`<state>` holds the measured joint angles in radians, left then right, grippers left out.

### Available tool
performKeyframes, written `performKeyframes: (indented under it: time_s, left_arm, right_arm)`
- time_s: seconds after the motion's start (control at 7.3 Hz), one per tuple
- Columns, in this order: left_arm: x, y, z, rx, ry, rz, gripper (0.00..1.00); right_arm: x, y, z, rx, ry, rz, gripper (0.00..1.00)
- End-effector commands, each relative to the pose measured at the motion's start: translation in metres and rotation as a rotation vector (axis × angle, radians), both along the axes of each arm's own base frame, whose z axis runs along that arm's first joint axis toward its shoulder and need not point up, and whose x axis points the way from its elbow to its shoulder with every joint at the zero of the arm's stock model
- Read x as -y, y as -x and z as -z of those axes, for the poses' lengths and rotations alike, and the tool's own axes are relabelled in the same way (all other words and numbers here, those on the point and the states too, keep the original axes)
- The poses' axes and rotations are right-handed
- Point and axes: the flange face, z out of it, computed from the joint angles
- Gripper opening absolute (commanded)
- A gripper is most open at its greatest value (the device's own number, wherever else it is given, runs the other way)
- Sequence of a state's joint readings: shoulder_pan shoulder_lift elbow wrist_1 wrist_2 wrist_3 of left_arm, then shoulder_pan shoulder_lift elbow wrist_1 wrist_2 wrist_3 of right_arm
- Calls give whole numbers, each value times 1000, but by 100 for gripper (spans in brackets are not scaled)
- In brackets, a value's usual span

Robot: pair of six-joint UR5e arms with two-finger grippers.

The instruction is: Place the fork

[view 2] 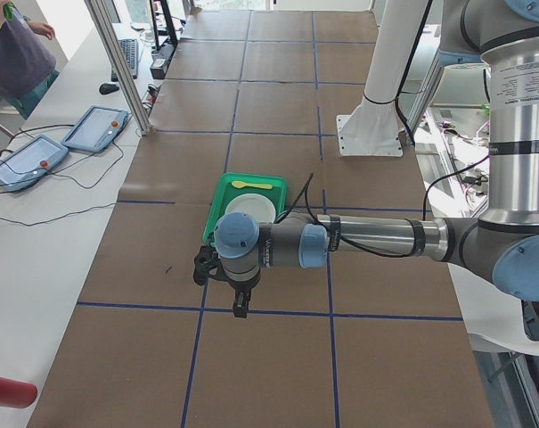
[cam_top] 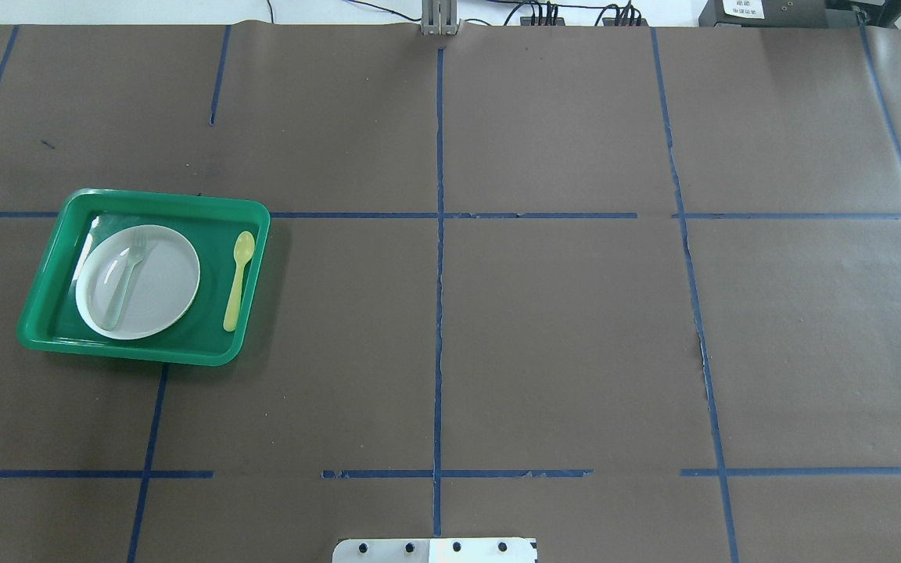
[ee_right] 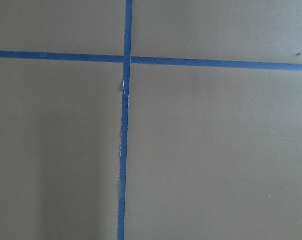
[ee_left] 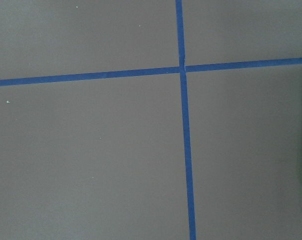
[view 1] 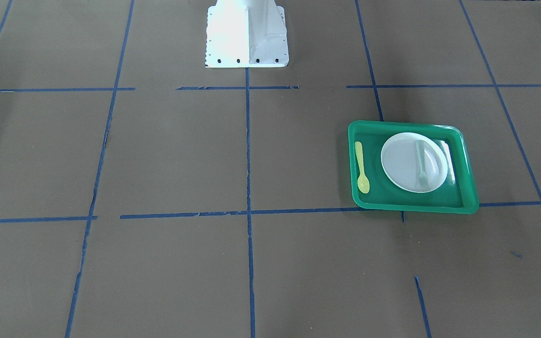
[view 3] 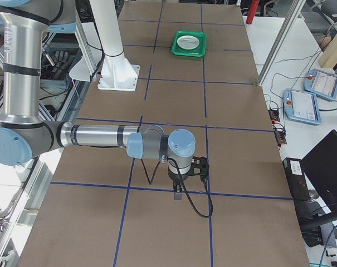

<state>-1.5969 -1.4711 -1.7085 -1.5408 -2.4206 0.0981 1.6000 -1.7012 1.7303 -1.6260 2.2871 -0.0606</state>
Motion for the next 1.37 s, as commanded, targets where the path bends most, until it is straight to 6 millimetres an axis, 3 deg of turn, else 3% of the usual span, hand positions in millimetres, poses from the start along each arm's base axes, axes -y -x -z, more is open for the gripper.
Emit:
performKeyframes:
  time_s: [0.0,0.14,0.27,0.41,0.55,0.82,0.96,1.1,1.23]
  left_arm:
    - [4,-1,2,0,-7,-3,100]
    - [8,-1,10,-1,-28,-3,100]
    - [18,-7,33,3,-120,-8,100]
    - [25,-29,55,-6,-151,-6,100]
    - [42,-66,90,-18,-134,18,100]
    - [69,-171,163,0,-171,-13,100]
    - [55,-233,187,-29,-116,-42,100]
    - [54,-279,208,-21,-77,-1,100]
    - [43,-329,209,28,-62,40,100]
  right_arm:
    - [0,0,0,0,1,-1,100]
    - [0,0,0,0,0,1,100]
    - [0,0,-1,0,1,1,100]
    - [0,0,0,0,0,1,100]
    - [0,0,0,0,0,1,100]
    - [0,0,0,0,0,1,100]
    - [0,0,0,0,0,1,100]
    - [0,0,0,0,0,1,100]
    - [0,0,0,0,0,1,100]
